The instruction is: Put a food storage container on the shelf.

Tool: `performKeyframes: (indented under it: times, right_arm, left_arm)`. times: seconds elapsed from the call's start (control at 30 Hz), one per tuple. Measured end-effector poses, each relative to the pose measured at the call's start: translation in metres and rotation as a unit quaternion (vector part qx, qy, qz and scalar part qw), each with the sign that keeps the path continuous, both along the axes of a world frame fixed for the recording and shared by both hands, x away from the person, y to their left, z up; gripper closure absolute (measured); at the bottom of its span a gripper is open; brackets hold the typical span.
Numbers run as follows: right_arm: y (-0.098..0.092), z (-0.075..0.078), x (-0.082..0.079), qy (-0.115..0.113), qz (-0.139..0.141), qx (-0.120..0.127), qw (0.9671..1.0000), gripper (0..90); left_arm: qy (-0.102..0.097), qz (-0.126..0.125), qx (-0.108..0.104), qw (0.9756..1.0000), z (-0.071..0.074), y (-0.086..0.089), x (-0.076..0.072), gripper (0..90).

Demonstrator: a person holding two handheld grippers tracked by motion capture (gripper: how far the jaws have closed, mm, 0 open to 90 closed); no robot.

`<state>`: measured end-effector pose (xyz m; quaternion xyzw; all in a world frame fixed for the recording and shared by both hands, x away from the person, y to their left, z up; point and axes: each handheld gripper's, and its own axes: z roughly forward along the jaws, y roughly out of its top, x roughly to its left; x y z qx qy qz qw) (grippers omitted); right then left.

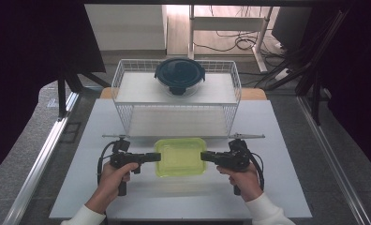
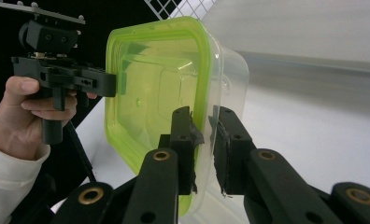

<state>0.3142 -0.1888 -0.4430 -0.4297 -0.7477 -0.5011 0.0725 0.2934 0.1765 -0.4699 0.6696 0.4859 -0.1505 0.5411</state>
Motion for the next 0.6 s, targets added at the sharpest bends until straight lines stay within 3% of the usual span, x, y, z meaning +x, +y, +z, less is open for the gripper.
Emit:
performKeyframes:
  times: [0.3,0.6]
  right_arm:
    - [0.004,0.019,0.001,-0.021,0.004,0.011,0.9997,77.9]
    - [0.008,0.056,0.001,-0.062,0.01,0.011,0.998,78.1]
  left_arm:
    - [-0.022,0.003,0.004,0.9997,0.025,0.005,-0.002,76.0]
    - [-0.052,0.006,-0.005,0.9986,0.059,0.01,-0.002,75.9]
